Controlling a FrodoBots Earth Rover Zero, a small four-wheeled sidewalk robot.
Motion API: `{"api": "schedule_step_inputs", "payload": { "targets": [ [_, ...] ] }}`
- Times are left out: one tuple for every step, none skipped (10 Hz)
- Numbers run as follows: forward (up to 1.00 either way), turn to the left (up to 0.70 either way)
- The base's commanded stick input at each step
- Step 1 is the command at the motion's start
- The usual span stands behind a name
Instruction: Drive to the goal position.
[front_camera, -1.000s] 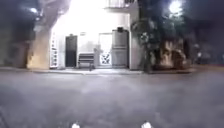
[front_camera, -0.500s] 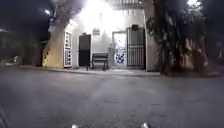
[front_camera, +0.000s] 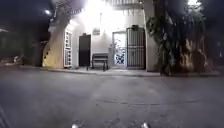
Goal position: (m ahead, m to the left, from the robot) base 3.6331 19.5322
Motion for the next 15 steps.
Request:
{"api": "schedule_step_inputs", "payload": {
  "targets": [
    [0.0, 0.7],
    [0.0, 0.7],
    [0.0, 0.7],
    [0.0, 0.7],
    [0.0, 0.7],
    [0.0, 0.7],
    [0.0, 0.7],
    [0.0, 0.7],
    [0.0, 0.7],
    [0.0, 0.7],
    [0.0, 0.7],
    [0.0, 0.7],
    [0.0, 0.7],
    [0.0, 0.7],
    [0.0, 0.7]
  ]
}}
